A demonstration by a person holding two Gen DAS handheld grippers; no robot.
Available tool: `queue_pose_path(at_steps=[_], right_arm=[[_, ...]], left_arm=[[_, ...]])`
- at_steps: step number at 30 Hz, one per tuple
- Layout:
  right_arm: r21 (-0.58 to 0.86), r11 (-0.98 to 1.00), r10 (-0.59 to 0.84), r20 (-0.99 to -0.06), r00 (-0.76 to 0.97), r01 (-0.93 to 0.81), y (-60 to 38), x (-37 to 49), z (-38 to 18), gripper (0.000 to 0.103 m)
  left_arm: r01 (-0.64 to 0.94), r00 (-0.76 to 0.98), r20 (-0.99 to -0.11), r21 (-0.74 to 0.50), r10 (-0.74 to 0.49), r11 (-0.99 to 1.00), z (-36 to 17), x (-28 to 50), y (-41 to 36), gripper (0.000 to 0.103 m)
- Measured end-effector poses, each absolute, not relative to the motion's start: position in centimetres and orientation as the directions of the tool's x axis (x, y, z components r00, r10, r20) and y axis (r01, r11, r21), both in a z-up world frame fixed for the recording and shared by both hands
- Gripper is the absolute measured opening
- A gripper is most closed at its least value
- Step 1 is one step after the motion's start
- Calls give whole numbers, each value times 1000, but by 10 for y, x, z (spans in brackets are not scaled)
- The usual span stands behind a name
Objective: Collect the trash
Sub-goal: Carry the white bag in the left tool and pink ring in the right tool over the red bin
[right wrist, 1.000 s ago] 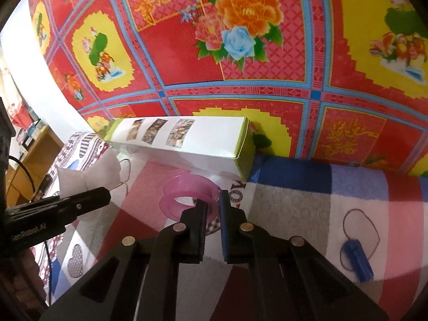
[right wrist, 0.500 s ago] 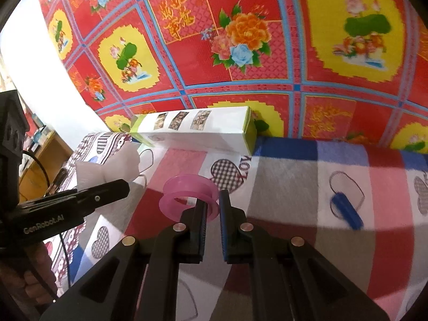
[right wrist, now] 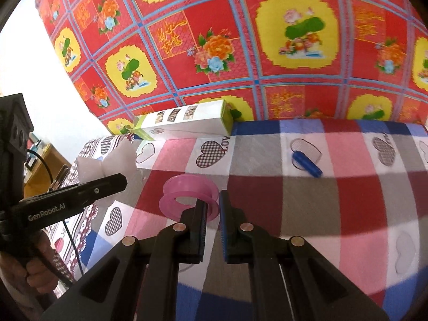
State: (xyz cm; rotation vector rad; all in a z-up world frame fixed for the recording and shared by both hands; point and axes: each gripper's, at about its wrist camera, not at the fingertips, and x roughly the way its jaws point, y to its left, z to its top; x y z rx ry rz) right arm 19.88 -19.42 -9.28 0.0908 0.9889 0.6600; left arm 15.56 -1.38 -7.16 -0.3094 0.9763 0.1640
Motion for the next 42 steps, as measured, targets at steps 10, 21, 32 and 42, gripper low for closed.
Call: queue_pose_path(at_steps=[10,21,32,42], right_arm=[[368,845,520,-738,430,-389,-230,166,-80,10],[367,890,456,-731,508,-270,-273,130,-65,10],[364,918,383,-722,576,-155,-318,95,-52,10],[353,936,284,-734,617,-11,-372,64,-54,10]], left_arm=[[-195,568,-821,-201,-56,960,-50,132,-39,19],[-79,557,-821,-204,-127,976,-41,120,-74,19],[72,529,-825,-190,-199,979,-37,111,-126,19],[202,479,-837,-187,-263,961,-48,106,-177,19]])
